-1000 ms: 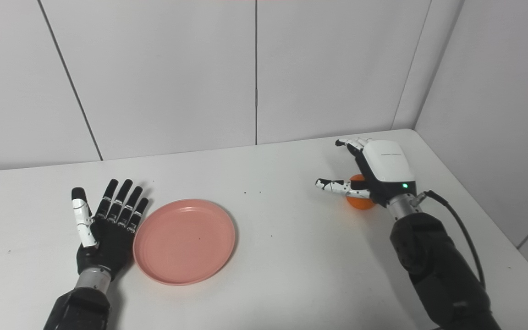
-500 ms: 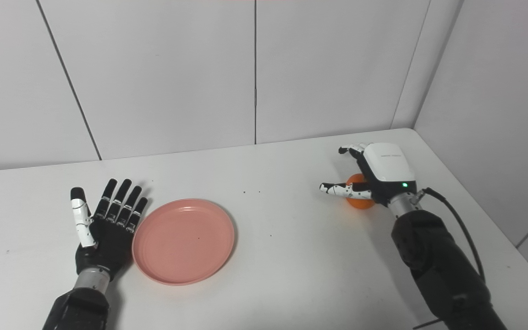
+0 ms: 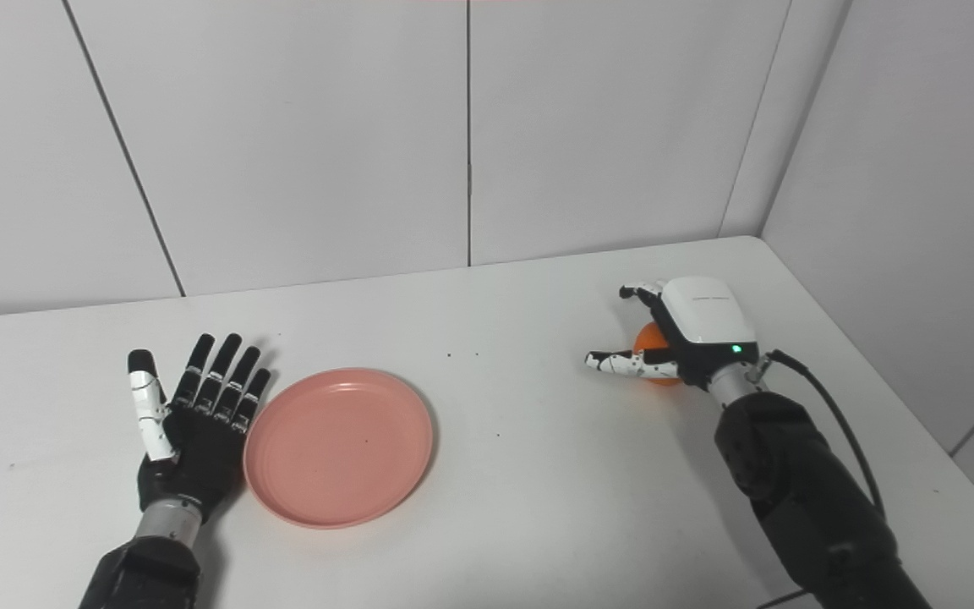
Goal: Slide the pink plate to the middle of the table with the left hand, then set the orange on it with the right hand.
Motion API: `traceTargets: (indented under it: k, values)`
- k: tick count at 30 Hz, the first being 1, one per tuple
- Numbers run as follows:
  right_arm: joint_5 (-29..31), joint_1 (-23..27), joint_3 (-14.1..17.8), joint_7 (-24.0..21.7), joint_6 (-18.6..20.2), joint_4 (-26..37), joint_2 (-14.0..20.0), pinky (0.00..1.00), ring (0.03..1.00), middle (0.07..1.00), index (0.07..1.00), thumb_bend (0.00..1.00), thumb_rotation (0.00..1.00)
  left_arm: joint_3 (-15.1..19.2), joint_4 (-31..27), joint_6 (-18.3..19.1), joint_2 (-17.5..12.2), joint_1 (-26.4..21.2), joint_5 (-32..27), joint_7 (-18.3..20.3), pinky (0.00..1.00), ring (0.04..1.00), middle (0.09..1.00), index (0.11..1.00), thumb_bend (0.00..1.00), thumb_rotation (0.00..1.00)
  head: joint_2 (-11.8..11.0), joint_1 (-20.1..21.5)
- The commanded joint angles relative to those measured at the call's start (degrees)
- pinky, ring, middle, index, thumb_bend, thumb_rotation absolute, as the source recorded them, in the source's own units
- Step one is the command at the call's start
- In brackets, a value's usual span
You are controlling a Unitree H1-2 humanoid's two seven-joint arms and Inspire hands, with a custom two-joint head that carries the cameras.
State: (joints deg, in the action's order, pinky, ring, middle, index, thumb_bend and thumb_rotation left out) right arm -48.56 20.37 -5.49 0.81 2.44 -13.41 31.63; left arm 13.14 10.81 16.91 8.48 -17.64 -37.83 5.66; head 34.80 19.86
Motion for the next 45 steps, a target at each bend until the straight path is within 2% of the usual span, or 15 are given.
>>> traceTargets:
  k: [1,18,28,32,35,36,41,42,43,44,45]
  values:
    - [0.43,2.51,0.45,0.75,1.42,0.94,1.48,0.8,0.805,0.801,0.761,0.85,0.83,-0.1,2.82,5.29,0.11,4.07,1.59,-3.9,0.98,0.928,0.921,0.959,0.75,0.72,-0.08,-0.17]
    - [0.68,1.93,-1.11,-0.17,1.23,-1.71,2.93,0.8,0.804,0.802,0.766,0.85,0.84,0.07,2.46,5.86,0.0,4.1,1.54,-4.26,0.97,0.913,0.907,0.941,0.75,0.71,0.33,-0.42]
    - [1.7,1.43,-1.08,-0.73,2.18,-1.68,2.52,0.81,0.809,0.8,0.764,0.84,0.8,-0.11,1.97,6.15,-0.08,4.23,1.66,-4.42,0.96,0.919,0.913,0.948,0.75,0.71,0.54,-0.51]
    - [2.51,1.18,-0.7,1.08,1.14,-2.25,2.23,0.78,0.79,0.785,0.752,0.83,0.77,-0.21,1.55,6.42,-0.01,4.38,1.7,-4.63,0.96,0.92,0.914,0.947,0.75,0.72,0.63,-0.6]
    - [3.42,0.98,-0.23,3.25,0.65,-2.81,1.68,0.64,0.719,0.749,0.72,0.81,0.71,-0.08,1.59,6.53,0.07,4.34,1.52,-4.77,0.96,0.922,0.91,0.943,0.75,0.71,0.63,-0.6]
    - [3.75,0.97,-0.05,4.61,0.02,-3.3,1.44,0.55,0.653,0.71,0.692,0.8,0.67,-0.13,1.55,6.55,0.06,4.34,1.53,-4.76,0.96,0.922,0.91,0.945,0.75,0.71,0.62,-0.66]
    - [4.38,1.2,-0.18,8.93,-0.9,-5.12,0.69,0.38,0.471,0.579,0.614,0.73,0.56,-0.25,1.68,6.44,-0.04,4.32,1.51,-4.6,0.96,0.926,0.913,0.949,0.75,0.71,0.65,-0.78]
    - [4.29,1.25,-0.4,9.29,-0.43,-5.2,0.59,0.34,0.418,0.53,0.565,0.7,0.51,-0.23,1.71,6.43,-0.04,4.3,1.5,-4.61,0.96,0.927,0.912,0.949,0.75,0.71,0.65,-0.78]
    - [4.24,1.29,-0.57,9.09,0.44,-5.09,0.45,0.31,0.389,0.491,0.517,0.69,0.49,-0.22,1.71,6.41,-0.04,4.29,1.51,-4.63,0.95,0.926,0.907,0.946,0.75,0.71,0.67,-0.85]
    - [4.32,1.34,-0.7,8.7,1.15,-5.02,0.31,0.31,0.385,0.486,0.509,0.68,0.49,-0.24,1.74,6.36,-0.07,4.28,1.5,-4.54,0.95,0.926,0.907,0.946,0.75,0.71,0.67,-0.85]
    - [4.4,1.4,-0.82,8.17,1.72,-4.97,0.23,0.27,0.344,0.436,0.449,0.68,0.46,-0.23,1.72,6.39,-0.07,4.27,1.44,-4.51,0.96,0.926,0.906,0.947,0.75,0.71,0.71,-0.88]
